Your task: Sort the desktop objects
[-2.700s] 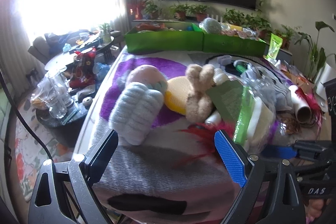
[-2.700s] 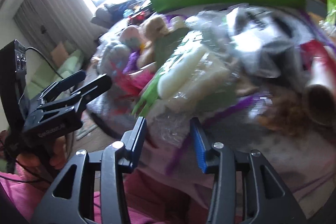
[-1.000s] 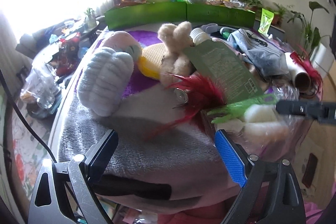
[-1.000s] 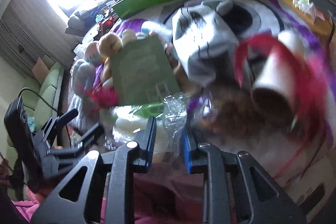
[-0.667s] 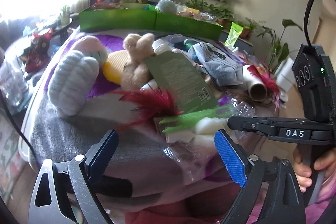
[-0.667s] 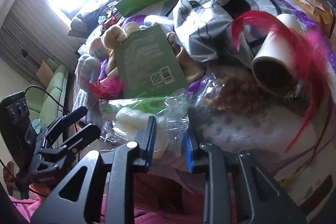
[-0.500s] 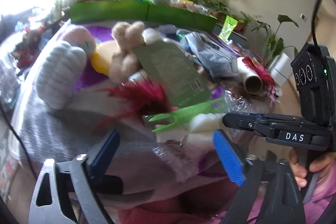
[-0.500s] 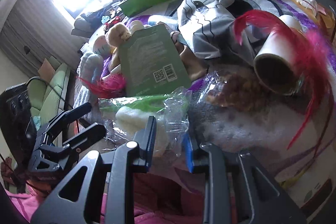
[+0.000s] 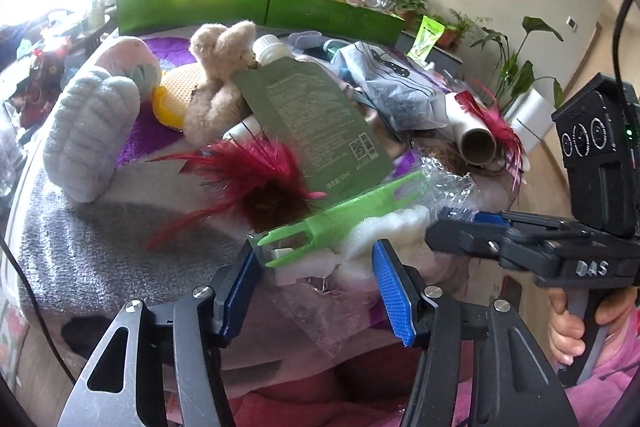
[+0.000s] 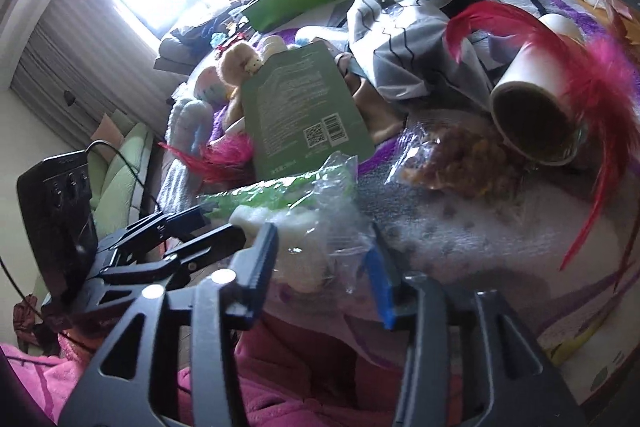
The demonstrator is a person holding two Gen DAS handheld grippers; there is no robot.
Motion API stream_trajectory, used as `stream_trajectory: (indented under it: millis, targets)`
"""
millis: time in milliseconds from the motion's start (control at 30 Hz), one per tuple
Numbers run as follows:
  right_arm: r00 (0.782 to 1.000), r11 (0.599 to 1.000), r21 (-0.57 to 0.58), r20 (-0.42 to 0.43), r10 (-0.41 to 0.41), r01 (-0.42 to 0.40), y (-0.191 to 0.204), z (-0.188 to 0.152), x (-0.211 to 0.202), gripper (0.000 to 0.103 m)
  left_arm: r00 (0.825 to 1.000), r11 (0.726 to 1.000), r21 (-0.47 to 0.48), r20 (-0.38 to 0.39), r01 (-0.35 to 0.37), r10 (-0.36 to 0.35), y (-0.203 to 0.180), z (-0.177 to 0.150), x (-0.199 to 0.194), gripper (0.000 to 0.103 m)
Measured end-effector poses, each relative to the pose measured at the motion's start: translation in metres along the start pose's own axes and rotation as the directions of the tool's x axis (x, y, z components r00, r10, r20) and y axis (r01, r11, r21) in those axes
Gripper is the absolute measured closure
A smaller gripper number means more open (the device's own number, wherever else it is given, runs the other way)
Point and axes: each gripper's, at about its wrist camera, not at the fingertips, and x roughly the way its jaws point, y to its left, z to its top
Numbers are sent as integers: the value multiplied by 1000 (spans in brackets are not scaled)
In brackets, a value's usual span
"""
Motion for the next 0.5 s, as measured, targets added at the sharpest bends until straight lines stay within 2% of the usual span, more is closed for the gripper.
stream_trajectory:
  millis: [67, 200, 267, 300, 333, 433, 500]
  targets:
    - [1000, 1000, -19, -11, 7, -7, 3, -3, 0, 49, 1000, 1000, 0, -1, 0, 0, 0, 0, 0, 45]
    - [999, 992, -114, -10, -46, 44, 16, -8, 6, 47, 1000, 999, 43, -7, 3, -2, -7, -2, 2, 46]
    - [997, 983, -171, -3, -74, 72, 27, -9, 11, 54, 1000, 997, 76, -2, -27, 27, -12, -3, 2, 48]
    - [997, 980, -182, 1, -80, 79, 29, -9, 12, 63, 1000, 996, 83, -2, -23, 23, -13, -4, 1, 48]
    - [995, 978, -186, 9, -96, 96, 30, -8, 13, 66, 1000, 996, 84, -1, -28, 28, -14, -4, 1, 48]
    - [996, 980, -178, 19, -86, 88, 30, -4, 12, 72, 999, 995, 87, 18, -44, 43, -15, -2, -5, 48]
    - [996, 980, -181, 31, -83, 88, 32, -2, 9, 72, 998, 995, 84, 39, -49, 46, -15, 1, -12, 48]
